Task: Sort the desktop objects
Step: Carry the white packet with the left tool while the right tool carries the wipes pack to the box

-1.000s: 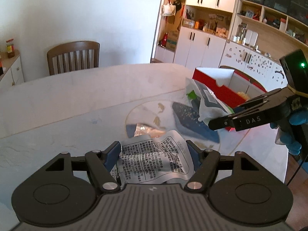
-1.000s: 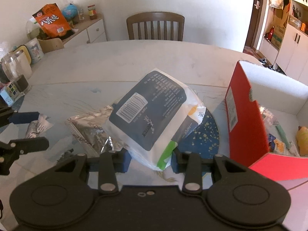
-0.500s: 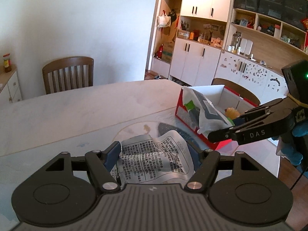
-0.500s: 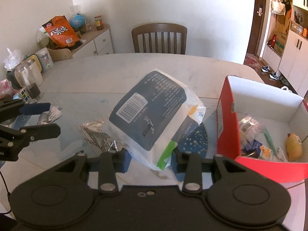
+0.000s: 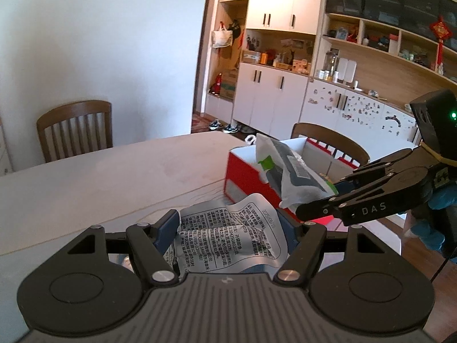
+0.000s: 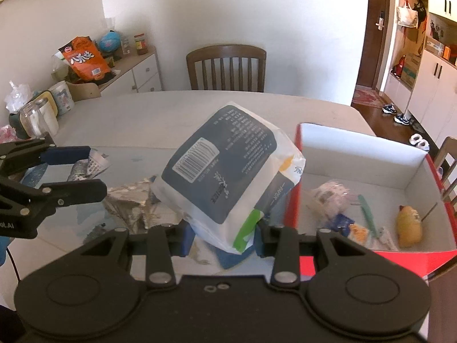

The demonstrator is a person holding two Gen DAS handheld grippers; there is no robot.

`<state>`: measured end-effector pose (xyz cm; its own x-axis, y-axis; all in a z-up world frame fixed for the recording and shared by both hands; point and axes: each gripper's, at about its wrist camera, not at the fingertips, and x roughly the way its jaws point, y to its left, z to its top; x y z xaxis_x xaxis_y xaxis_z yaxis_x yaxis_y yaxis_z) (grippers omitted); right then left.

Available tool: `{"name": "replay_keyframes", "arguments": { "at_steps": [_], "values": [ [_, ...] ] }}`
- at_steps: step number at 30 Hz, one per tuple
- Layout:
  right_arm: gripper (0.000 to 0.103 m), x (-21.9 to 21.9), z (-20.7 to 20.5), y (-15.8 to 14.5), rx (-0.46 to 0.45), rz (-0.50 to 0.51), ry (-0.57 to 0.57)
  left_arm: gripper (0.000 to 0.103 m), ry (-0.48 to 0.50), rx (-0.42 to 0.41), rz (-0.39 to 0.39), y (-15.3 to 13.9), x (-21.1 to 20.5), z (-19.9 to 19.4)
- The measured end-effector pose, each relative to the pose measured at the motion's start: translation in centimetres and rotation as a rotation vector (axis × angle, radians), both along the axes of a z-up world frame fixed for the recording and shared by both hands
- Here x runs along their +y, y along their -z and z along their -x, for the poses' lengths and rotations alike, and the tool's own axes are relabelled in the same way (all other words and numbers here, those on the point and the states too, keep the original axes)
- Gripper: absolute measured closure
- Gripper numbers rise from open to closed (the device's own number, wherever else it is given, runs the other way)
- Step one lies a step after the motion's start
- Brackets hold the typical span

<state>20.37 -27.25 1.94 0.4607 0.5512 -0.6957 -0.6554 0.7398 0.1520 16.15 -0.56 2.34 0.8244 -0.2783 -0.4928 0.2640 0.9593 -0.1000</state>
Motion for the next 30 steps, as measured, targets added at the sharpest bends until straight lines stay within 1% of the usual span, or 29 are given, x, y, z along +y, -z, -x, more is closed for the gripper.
{"name": "replay_keyframes", "arguments": {
  "at_steps": [9,30],
  "values": [
    [0.064,-3.3,-2.3,0.0,-0.006,0.004,0.009,0.031,0.036,-0.011,0.0,-0.1,-4.5,-3.3],
    [0.064,-11.2,-8.7,1.3,0.014,0.04,0.025,0.031,0.112,-0.014,-0.021,0.2,-13.9,-10.0]
  ]
}}
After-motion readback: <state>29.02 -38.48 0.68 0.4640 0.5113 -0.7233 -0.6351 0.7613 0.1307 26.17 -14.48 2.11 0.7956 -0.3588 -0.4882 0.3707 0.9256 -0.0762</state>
